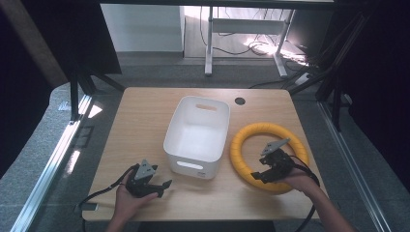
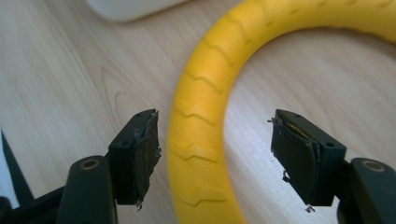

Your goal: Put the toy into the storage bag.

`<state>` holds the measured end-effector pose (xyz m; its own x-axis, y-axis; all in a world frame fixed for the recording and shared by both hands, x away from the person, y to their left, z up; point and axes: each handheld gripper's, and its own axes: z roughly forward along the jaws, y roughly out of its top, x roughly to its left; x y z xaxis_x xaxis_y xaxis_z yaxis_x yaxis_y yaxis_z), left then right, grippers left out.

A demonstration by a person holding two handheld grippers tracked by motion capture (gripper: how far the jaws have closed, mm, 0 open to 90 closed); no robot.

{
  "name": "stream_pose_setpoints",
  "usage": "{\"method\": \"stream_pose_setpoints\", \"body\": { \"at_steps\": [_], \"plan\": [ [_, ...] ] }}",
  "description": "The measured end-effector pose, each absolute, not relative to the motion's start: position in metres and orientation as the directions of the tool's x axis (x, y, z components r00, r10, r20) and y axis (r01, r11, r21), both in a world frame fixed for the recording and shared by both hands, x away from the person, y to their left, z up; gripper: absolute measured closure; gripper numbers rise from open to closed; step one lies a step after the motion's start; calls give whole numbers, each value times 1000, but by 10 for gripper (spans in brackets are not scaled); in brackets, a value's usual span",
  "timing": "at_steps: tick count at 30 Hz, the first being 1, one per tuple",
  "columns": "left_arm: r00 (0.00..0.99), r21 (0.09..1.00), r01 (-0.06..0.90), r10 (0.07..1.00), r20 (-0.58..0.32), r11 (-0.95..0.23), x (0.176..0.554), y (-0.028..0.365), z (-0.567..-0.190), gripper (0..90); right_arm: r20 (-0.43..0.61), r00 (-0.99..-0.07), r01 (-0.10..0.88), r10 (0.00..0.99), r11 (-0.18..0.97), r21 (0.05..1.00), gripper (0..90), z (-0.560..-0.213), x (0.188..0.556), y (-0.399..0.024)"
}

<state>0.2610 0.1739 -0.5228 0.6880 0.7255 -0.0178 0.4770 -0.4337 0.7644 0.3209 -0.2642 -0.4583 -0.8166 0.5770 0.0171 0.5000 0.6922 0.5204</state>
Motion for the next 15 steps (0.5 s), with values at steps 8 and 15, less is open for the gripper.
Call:
{"method": "stream_pose_setpoints", "body": {
  "at_steps": [8,15],
  "plan": [
    [690,758,482,723,-19,-440,262,172,-525,213,37,-841,502,539,754,425,362,-473,322,-255],
    [692,751,484,722,-13,-449,263,172,-526,212,33,-853,495,520,788,365,385,-487,323,-253]
  ]
}}
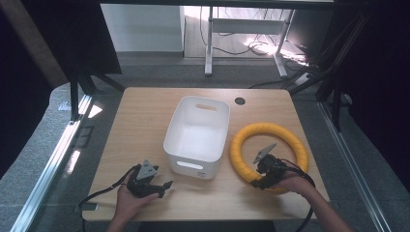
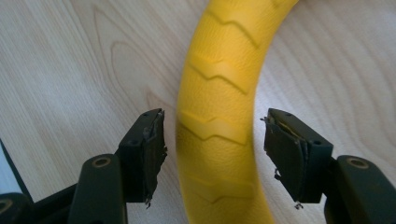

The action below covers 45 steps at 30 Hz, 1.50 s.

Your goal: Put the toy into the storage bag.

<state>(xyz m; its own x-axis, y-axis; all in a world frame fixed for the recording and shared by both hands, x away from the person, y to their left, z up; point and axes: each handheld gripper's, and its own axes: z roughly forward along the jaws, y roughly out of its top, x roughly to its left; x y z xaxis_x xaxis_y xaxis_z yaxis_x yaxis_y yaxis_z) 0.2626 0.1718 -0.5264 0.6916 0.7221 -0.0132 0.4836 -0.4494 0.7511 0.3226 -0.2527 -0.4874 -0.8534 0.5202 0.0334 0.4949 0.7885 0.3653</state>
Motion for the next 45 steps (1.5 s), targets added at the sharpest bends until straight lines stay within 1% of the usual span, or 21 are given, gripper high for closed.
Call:
{"method": "stream_pose_setpoints", "body": {
  "at_steps": [10,17,20,27,30,34,38,42,45],
  "plan": [
    [692,745,487,722,-12,-455,264,173,-527,212,24,-865,485,501,824,292,429,-498,324,-247],
    [689,746,491,724,-18,-449,264,174,-528,212,17,-872,477,489,843,248,479,-502,328,-242],
    [689,746,491,724,-17,-449,264,174,-528,212,0,-880,462,474,858,225,487,-502,329,-238],
    [691,747,490,722,-19,-449,264,174,-528,212,3,-885,461,466,875,145,503,-500,334,-230],
    [691,745,491,722,-18,-451,264,174,-528,213,12,-885,463,465,877,132,507,-499,335,-229],
    [692,745,491,721,-18,-452,264,174,-528,213,22,-885,463,465,874,146,510,-499,336,-231],
    [692,744,492,722,-18,-453,264,173,-528,213,61,-881,471,469,859,198,511,-496,338,-238],
    [693,741,493,721,-17,-456,264,173,-529,213,93,-870,491,485,828,270,511,-487,339,-246],
    [693,740,493,721,-16,-458,265,173,-529,213,127,-858,508,497,791,341,511,-478,341,-252]
  ]
}}
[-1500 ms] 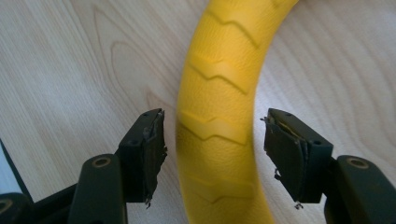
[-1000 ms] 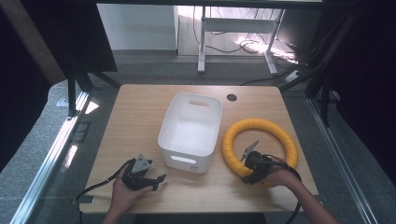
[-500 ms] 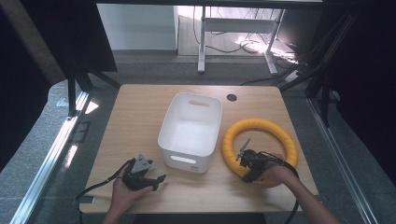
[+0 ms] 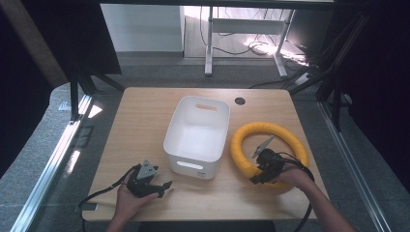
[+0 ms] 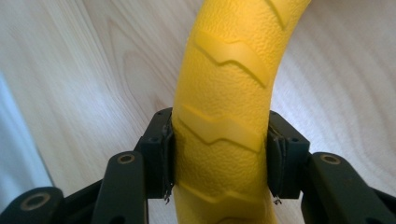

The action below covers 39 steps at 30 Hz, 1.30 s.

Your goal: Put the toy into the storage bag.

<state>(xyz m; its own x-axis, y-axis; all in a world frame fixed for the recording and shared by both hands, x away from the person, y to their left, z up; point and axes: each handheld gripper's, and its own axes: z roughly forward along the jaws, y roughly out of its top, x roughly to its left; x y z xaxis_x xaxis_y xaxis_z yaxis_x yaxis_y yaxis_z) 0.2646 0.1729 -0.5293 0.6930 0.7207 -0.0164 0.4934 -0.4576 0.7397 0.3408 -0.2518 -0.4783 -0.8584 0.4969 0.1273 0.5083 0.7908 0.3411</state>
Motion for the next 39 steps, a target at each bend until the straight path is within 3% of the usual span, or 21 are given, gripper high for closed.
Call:
{"method": "stream_pose_setpoints", "body": {
  "at_steps": [4,23,39],
  "plan": [
    [693,740,493,721,-16,-457,265,173,-529,213,173,-847,525,503,742,417,511,-469,343,-262],
    [692,740,496,721,-23,-453,265,172,-531,213,275,-802,571,530,548,611,511,-445,352,-290],
    [693,741,496,720,-25,-452,266,171,-531,213,308,-763,584,569,400,706,511,-435,354,-303]
  ]
}}
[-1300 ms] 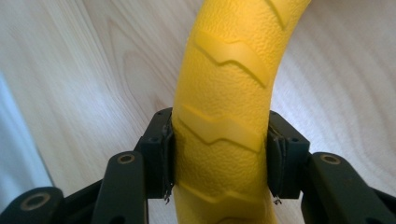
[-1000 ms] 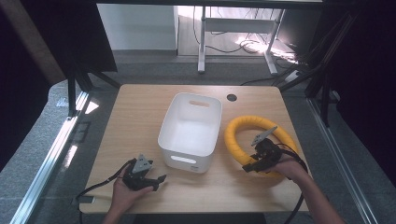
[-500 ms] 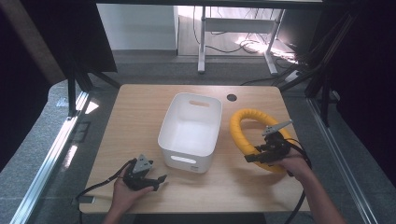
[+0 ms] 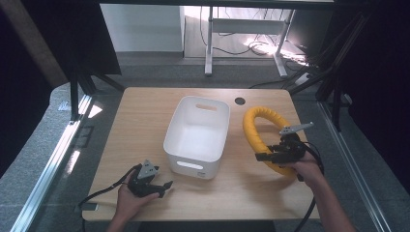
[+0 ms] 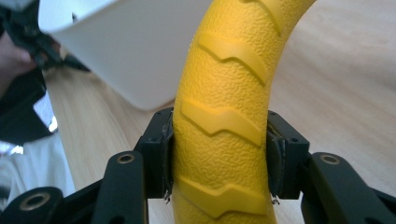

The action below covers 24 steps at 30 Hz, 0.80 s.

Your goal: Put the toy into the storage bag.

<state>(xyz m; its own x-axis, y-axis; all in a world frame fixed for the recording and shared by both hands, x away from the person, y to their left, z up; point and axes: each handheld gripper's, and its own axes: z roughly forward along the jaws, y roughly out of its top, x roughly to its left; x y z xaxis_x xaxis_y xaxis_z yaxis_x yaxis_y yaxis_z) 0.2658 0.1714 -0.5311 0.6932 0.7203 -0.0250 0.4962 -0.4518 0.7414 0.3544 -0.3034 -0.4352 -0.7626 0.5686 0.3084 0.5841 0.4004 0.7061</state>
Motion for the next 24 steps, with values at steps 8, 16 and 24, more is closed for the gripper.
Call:
{"method": "stream_pose_setpoints", "body": {
  "at_steps": [8,16,24],
  "plan": [
    [693,742,496,721,-25,-451,266,171,-531,214,321,-744,562,586,288,776,511,-427,353,-315],
    [693,741,497,721,-26,-451,266,171,-531,214,336,-737,527,586,188,829,512,-419,352,-323],
    [693,742,497,720,-26,-451,266,171,-531,214,336,-734,498,590,132,857,511,-414,350,-323]
  ]
}}
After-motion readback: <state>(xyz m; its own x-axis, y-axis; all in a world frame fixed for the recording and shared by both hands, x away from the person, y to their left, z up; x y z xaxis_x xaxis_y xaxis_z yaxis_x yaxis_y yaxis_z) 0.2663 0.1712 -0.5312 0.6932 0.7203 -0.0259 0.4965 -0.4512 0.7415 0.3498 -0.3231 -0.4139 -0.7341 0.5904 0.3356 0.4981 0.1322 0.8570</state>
